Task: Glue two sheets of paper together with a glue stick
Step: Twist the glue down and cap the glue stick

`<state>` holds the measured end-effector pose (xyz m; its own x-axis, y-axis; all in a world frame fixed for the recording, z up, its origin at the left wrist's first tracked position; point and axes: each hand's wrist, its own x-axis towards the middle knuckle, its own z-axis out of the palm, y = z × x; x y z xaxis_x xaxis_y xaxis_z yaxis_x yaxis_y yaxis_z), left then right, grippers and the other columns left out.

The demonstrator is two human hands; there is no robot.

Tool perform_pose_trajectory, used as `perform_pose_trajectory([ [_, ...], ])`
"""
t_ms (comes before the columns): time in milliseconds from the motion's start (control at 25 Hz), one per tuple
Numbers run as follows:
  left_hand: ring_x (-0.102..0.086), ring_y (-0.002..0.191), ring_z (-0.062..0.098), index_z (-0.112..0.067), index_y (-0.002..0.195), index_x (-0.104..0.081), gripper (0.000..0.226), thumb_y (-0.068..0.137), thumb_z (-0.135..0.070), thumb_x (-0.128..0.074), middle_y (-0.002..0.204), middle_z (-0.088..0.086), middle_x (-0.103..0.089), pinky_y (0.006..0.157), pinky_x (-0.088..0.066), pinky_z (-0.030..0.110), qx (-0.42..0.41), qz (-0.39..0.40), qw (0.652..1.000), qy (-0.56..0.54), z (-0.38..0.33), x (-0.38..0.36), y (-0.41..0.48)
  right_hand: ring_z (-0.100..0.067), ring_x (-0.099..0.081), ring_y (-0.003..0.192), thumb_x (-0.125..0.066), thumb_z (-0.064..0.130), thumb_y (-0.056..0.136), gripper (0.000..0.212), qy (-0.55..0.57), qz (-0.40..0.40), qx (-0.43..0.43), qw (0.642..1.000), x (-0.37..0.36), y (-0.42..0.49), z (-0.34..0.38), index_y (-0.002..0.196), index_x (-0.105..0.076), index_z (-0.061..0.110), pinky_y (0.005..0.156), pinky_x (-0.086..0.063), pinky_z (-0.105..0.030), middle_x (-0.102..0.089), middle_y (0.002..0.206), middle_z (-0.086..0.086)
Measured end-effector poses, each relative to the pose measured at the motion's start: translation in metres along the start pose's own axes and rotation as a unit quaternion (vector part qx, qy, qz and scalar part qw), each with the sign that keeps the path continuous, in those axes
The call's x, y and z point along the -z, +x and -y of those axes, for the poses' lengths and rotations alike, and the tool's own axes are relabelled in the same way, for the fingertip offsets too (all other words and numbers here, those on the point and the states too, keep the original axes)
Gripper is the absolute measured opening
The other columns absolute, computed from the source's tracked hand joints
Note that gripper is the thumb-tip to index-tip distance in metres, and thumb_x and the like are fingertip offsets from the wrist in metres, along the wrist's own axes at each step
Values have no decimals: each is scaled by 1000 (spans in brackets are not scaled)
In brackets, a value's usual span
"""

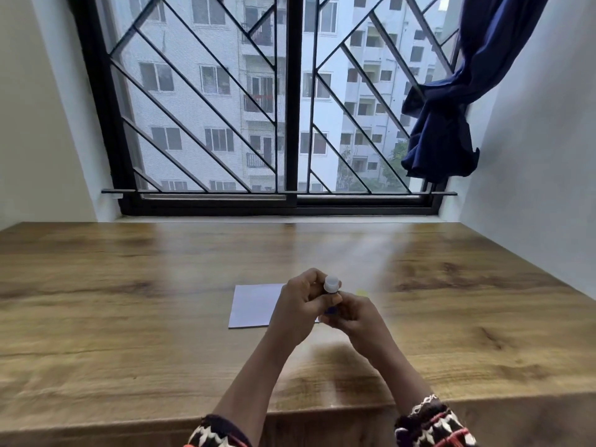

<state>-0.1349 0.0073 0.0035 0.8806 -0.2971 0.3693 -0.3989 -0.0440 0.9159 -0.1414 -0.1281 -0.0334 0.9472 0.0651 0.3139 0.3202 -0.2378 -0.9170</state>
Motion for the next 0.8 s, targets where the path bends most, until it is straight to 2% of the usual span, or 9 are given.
perform_pose_trajectory([
  [80, -70, 85, 33, -8, 77, -60, 12, 71, -10, -70, 89, 20, -74, 75, -56, 40, 1, -15, 1000, -2, 1, -4, -3, -10, -60, 65, -72, 0, 66, 20, -8, -18, 2, 1000, 0, -3, 4, 83, -66, 8, 71, -53, -40, -66, 66, 5],
  [200, -70, 78, 37, -2, 78, -60, 22, 65, -17, -69, 80, 21, -74, 75, -55, 48, 2, -22, 1000, -4, 0, -9, -4, -12, -63, 69, -79, 10, 56, 35, -21, -45, 11, 999, -2, -7, 12, 88, -65, 14, 71, -55, -40, -69, 74, 3],
  [320, -69, 72, 32, -8, 75, -59, 15, 66, -15, -70, 79, 23, -73, 74, -55, 46, 8, -11, 1000, -3, -5, -10, -7, -12, -63, 74, -77, 13, 60, 37, -22, -35, 3, 999, -1, -8, 12, 93, -63, 17, 75, -55, -40, -69, 80, 5],
  [400, -68, 76, 30, -8, 76, -58, 12, 72, -7, -69, 85, 27, -72, 75, -54, 46, 9, -4, 1000, -11, -8, -6, -8, -14, -59, 77, -71, 15, 67, 34, -13, 2, 6, 1000, 0, -8, 10, 99, -59, 13, 80, -53, -43, -66, 86, -3],
  [480, -66, 82, 29, -9, 75, -56, 12, 75, -3, -67, 88, 31, -70, 75, -53, 48, 7, 4, 1000, -13, -12, -3, -8, -18, -56, 79, -63, 14, 72, 23, -11, 19, 14, 1000, 1, -7, 9, 93, -59, 7, 78, -49, -44, -61, 84, -13],
  [560, -62, 85, 25, -12, 73, -54, 13, 74, -5, -65, 87, 32, -69, 70, -51, 44, 5, 9, 1000, -10, -14, -3, -8, -19, -57, 76, -62, 8, 72, 9, -9, 13, 18, 1000, -1, -6, 8, 81, -61, 10, 74, -48, -40, -62, 77, -9],
  [680, -66, 84, 26, -12, 73, -55, 19, 76, 1, -68, 88, 24, -71, 75, -54, 44, 5, -8, 1000, 13, -12, -6, -10, -19, -64, 72, -69, 6, 65, 13, -13, -17, 16, 1000, 0, -5, 6, 77, -66, 11, 78, -55, -47, -68, 72, -3],
  [760, -71, 83, 30, -8, 75, -57, 15, 75, -3, -71, 87, 20, -73, 76, -56, 45, 6, -32, 999, 27, -10, -8, -11, -10, -59, 63, -75, 10, 60, 21, -37, -28, 14, 999, 1, -6, 9, 77, -65, 11, 72, -56, -41, -65, 66, 4],
  [800, -71, 82, 31, -8, 75, -57, 15, 75, -3, -71, 86, 20, -74, 75, -56, 45, 8, -38, 999, 28, -9, -9, -12, -3, -54, 57, -78, 9, 59, 25, -52, -32, 18, 998, 0, -8, 11, 79, -64, 13, 66, -54, -30, -62, 63, 8],
])
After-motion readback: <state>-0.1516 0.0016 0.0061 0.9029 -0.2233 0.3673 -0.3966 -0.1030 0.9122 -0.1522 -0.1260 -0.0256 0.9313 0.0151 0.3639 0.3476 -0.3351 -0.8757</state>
